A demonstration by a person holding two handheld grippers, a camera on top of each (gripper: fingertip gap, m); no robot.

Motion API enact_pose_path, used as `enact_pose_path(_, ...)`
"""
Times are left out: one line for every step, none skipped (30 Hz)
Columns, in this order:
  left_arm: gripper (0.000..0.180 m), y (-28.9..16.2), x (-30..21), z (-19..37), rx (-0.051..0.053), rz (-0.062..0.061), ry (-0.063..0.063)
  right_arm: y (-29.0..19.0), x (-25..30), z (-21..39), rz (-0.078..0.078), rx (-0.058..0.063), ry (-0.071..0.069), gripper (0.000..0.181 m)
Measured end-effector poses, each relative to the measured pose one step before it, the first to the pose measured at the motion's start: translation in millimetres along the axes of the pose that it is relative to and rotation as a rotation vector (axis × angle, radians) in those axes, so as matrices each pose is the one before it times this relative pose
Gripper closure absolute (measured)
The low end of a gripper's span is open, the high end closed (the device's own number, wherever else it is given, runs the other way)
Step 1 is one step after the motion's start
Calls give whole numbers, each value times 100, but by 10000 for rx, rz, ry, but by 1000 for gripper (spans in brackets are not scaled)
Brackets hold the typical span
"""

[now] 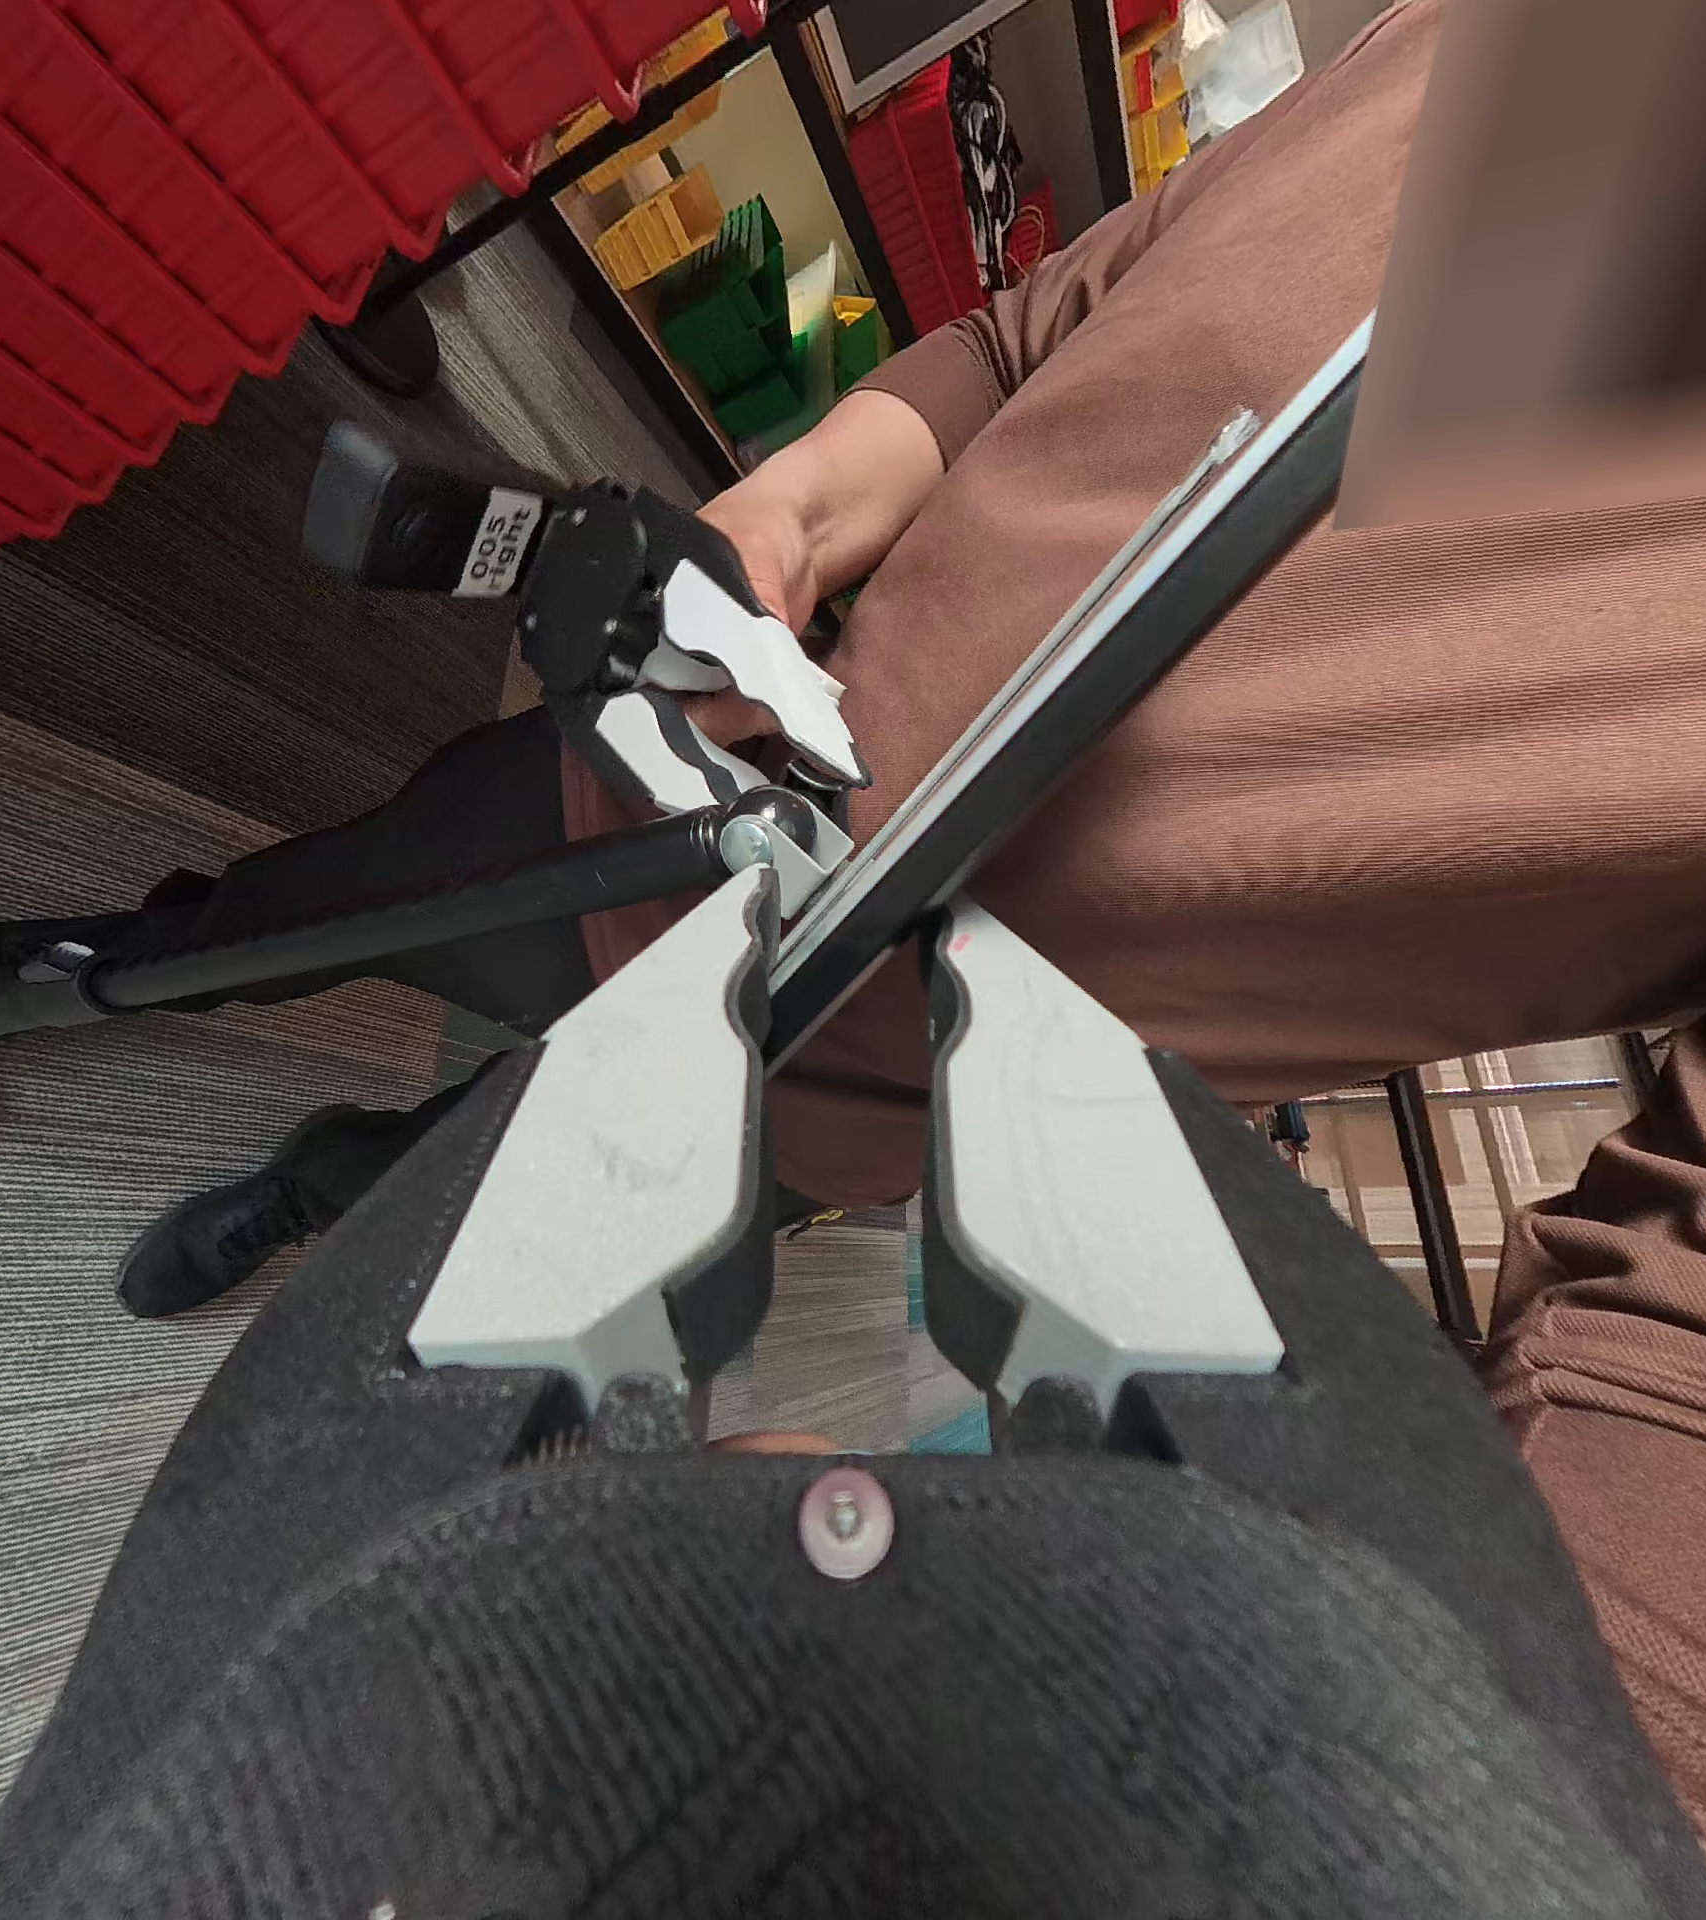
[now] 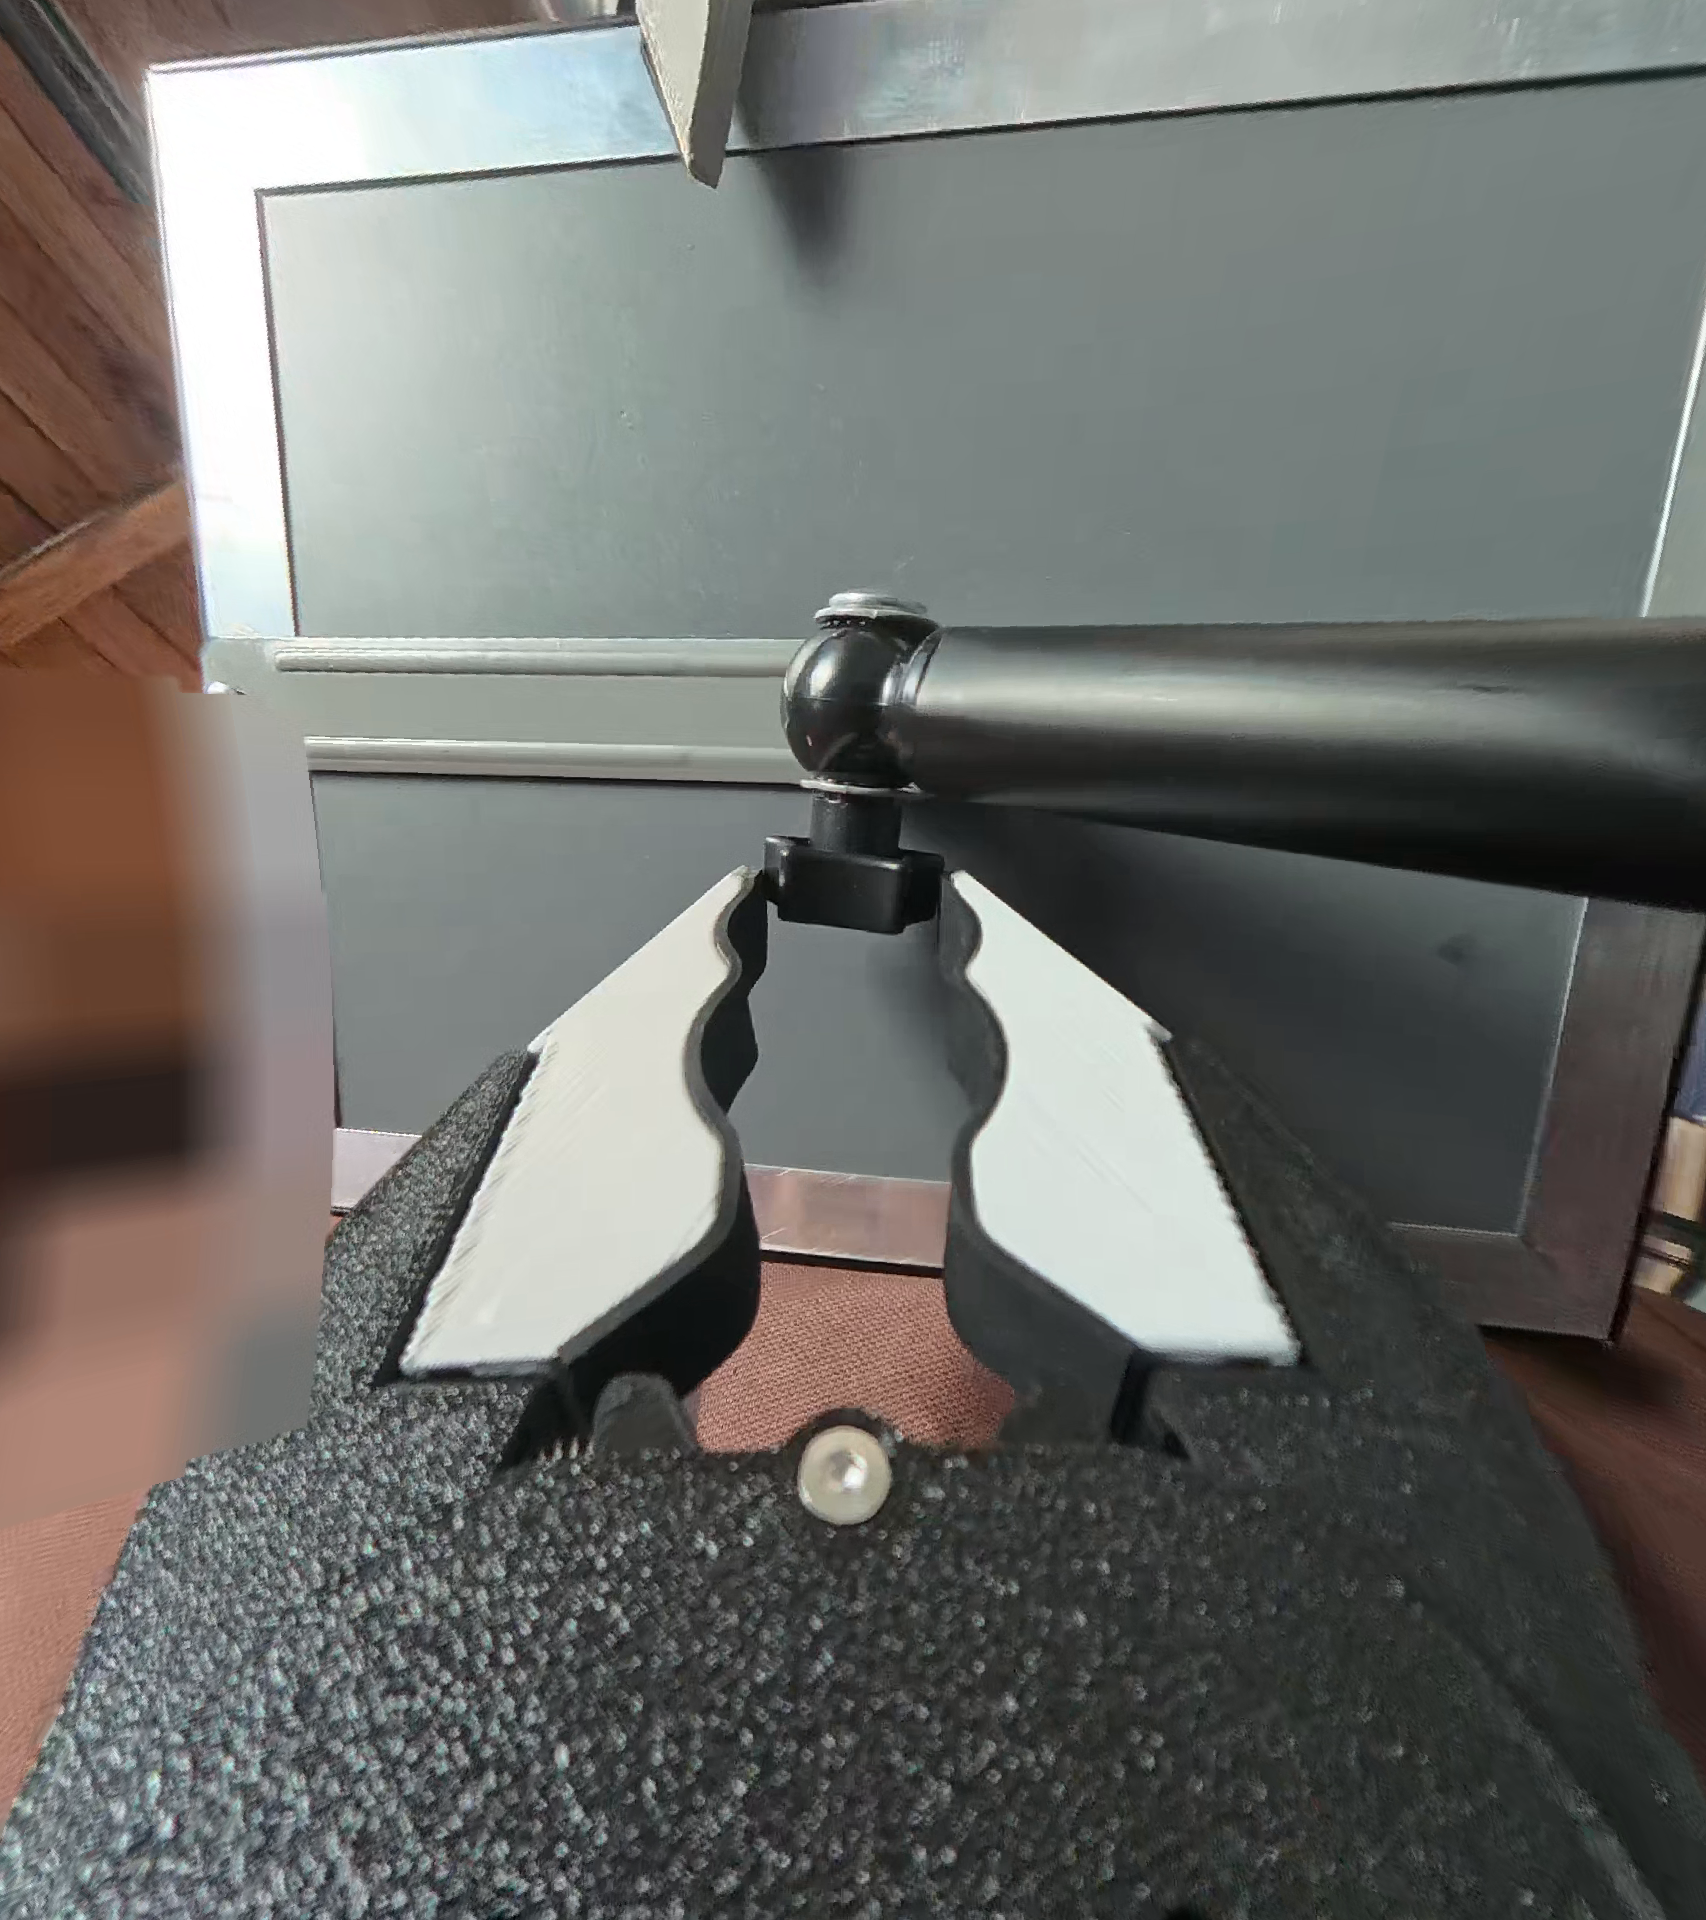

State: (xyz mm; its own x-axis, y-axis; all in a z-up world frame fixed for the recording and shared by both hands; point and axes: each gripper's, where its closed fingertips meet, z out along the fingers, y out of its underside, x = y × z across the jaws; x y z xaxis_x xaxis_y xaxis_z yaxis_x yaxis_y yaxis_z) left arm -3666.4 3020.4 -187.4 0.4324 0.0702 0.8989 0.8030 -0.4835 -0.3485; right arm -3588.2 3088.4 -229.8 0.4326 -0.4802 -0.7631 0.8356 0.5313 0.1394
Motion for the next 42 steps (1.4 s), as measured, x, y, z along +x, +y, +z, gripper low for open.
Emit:
enact_pose_path(154,52,-36,-89,23,16,-43,-8,224,94,-478,-103,832,151)
enact_pose_path(154,56,-12,-32,13,6,-17,26,258,98,-640,-248,1087,151)
enact_pose_path(154,38,11,12,-4,21,-10,69,254,47,-692,-405,1187,151)
enact_pose_path(154,-13,1,-10,8,12,-22,64,234,-3,-746,-472,1241,151)
enact_pose_path(154,-45,-2,-5,7,5,-19,22,229,-61,-818,-469,1271,151)
enact_pose_path(154,-42,20,48,-20,7,0,35,216,-102,-825,-430,1209,151)
enact_pose_path(154,-10,28,64,-46,-6,17,49,169,-92,-693,-327,943,150)
enact_pose_path(154,-57,-6,30,-22,-17,2,100,75,5,-342,-111,453,149)
enact_pose_path(154,-29,-6,4,-19,-15,8,84,7,35,77,171,-117,149)
enact_pose_path(154,-68,-32,21,15,-6,1,-23,-112,-95,564,404,-696,148)
enact_pose_path(154,-76,-7,32,27,14,9,-170,-291,-336,1032,517,-1218,149)
enact_pose_path(154,-93,-19,42,33,40,-9,-359,-495,-509,1239,577,-1556,141)
enact_pose_path(154,-10,5,25,-4,19,27,-392,-273,-489,1129,543,-1404,136)
enact_pose_path(154,-2,8,20,-4,6,46,-272,108,-346,810,412,-947,139)
enact_pose_path(154,-29,-5,22,1,14,30,26,189,-44,433,149,-571,145)
enact_pose_path(154,-19,11,29,-13,0,19,285,52,271,170,-85,-376,148)
enact_pose_path(154,-9,8,22,-29,-11,13,315,-78,488,72,-165,-260,147)
enact_pose_path(154,-6,0,14,-28,-14,7,180,-139,542,24,-148,-191,143)
enact_pose_path(154,-20,-15,4,-13,-16,-11,-26,71,445,-104,-52,40,141)
enact_pose_path(154,38,-36,-82,-38,-16,-42,-159,315,244,-359,16,367,146)
enact_pose_path(154,68,-10,-114,-7,-23,-51,-74,203,100,-398,-66,471,146)
enact_pose_path(154,41,-11,-63,37,-22,-41,-76,229,1,-411,-85,663,146)
enact_pose_path(154,106,55,5,5,-10,3,54,287,11,-601,-195,959,146)
enact_pose_path(154,93,75,23,8,17,13,136,339,3,-820,-373,1229,146)
enact_pose_path(154,-9,-15,-23,53,38,-29,2,358,-109,-969,-415,1344,146)
enact_pose_path(154,-26,-31,-28,46,18,-19,-139,310,-187,-984,-379,1252,147)
enact_pose_path(154,12,-13,0,9,7,20,-119,222,-164,-822,-363,947,148)
enact_pose_path(154,6,3,48,-2,10,27,-4,74,-40,-467,-313,512,150)
enact_pose_path(154,-25,14,41,-2,13,23,31,-36,33,-170,-200,130,150)
enact_pose_path(154,-52,-23,-26,10,6,-20,-68,-56,1,-14,10,-76,152)
enact_pose_path(154,-21,-17,-28,-4,-23,-11,-51,7,-12,122,107,-117,152)
enact_pose_path(154,30,22,24,-28,-26,20,-29,-24,-4,176,133,-115,152)
enact_pose_path(154,28,39,42,-20,6,19,21,-38,-2,101,104,-74,152)
enact_pose_path(154,-22,6,21,15,12,0,-1,-12,-66,57,113,-26,151)
enact_pose_path(154,-41,-4,5,12,14,-12,-31,12,-167,82,132,-12,151)
enact_pose_path(154,9,-11,-24,-12,9,-6,75,39,-329,55,83,0,148)
enact_pose_path(154,25,-16,-54,0,-1,0,268,279,-527,-16,-45,153,144)
enact_pose_path(154,31,-8,-43,13,1,8,376,632,-781,-55,-168,381,141)
enact_pose_path(154,38,9,-34,1,-4,17,355,732,-1002,-30,-197,440,135)
enact_pose_path(154,27,8,-22,-10,0,13,487,652,-1051,-62,-331,358,131)
enact_pose_path(154,-8,4,-14,-15,4,13,996,607,-854,-220,-710,331,131)
enact_pose_path(154,-31,-17,1,-21,10,23,1701,465,-401,-341,-1150,205,131)
